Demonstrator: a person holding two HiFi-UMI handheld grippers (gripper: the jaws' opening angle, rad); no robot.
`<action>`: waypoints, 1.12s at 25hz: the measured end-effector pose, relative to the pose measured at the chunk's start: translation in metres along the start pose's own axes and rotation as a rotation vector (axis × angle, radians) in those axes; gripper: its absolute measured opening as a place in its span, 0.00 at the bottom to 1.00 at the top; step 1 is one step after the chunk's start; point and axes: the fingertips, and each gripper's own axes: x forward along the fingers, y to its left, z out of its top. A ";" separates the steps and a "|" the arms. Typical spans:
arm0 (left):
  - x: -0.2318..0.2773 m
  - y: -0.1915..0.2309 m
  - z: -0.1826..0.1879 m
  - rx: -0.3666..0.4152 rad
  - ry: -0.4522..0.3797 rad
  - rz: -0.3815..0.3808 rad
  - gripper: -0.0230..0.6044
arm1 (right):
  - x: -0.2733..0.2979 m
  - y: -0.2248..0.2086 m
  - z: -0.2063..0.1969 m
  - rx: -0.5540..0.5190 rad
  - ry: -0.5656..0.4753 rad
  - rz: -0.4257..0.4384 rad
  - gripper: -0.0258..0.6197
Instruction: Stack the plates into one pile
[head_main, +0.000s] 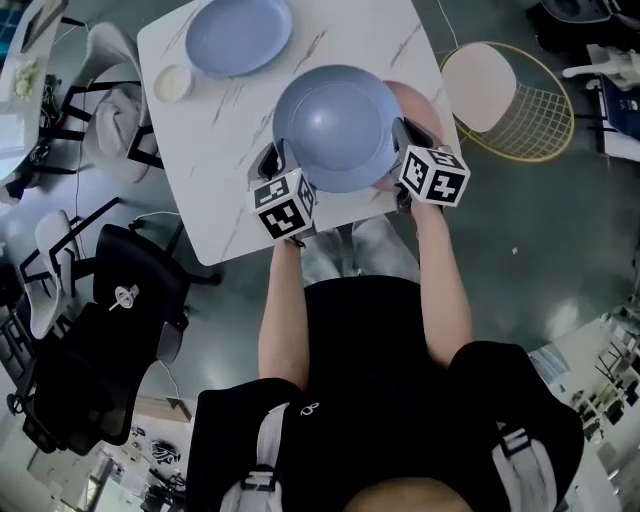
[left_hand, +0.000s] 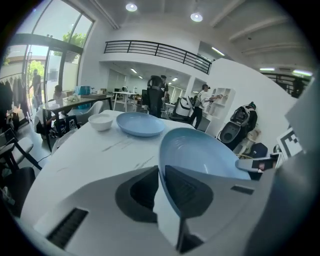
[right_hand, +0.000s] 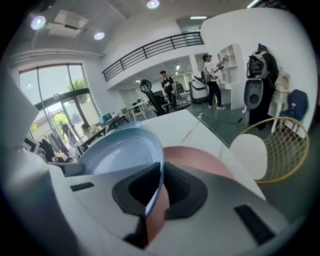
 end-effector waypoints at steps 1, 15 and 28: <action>0.003 -0.008 -0.001 0.007 0.005 -0.007 0.13 | -0.003 -0.009 0.000 0.006 -0.002 -0.010 0.09; 0.038 -0.088 -0.034 0.120 0.096 -0.058 0.15 | -0.035 -0.097 -0.019 0.092 0.004 -0.097 0.08; 0.048 -0.100 -0.045 0.184 0.084 -0.025 0.28 | -0.029 -0.123 -0.029 0.081 0.014 -0.132 0.21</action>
